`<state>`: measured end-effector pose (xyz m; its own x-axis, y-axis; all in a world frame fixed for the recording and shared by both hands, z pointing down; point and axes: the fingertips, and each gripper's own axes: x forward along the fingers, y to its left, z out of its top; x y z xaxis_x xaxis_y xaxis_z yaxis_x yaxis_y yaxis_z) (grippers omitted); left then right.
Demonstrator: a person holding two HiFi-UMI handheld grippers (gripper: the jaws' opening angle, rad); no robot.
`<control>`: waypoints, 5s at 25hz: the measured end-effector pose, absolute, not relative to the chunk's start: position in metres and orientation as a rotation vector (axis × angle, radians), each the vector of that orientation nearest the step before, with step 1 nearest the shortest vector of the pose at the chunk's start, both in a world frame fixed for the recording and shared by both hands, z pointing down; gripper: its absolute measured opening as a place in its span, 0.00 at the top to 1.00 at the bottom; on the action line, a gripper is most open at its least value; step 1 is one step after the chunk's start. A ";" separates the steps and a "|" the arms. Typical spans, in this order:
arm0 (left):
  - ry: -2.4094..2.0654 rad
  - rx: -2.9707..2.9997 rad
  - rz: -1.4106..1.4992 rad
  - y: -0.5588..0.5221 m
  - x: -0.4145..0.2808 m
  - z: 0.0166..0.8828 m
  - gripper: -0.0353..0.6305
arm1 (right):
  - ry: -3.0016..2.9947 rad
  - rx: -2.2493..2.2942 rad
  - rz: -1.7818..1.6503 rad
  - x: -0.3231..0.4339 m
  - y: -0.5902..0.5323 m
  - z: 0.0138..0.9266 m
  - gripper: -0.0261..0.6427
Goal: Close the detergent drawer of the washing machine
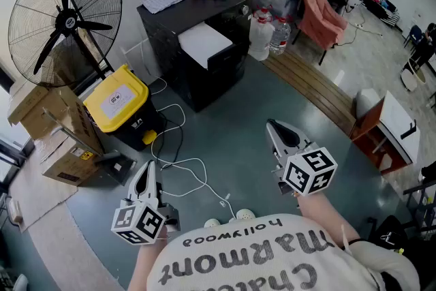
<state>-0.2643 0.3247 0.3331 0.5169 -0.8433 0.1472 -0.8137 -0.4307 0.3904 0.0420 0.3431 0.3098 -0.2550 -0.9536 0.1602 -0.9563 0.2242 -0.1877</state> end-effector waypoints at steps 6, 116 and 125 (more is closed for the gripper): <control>-1.367 2.351 -0.093 0.324 -0.282 0.330 0.94 | -2.450 1.931 0.397 0.029 0.341 0.308 0.91; -1.433 2.156 0.179 -0.115 -0.190 0.414 0.94 | -2.280 1.775 2.064 0.118 -0.093 0.595 0.81; -1.416 2.203 0.163 -0.150 -0.193 0.408 0.94 | -2.209 1.796 2.152 0.121 -0.092 0.591 0.83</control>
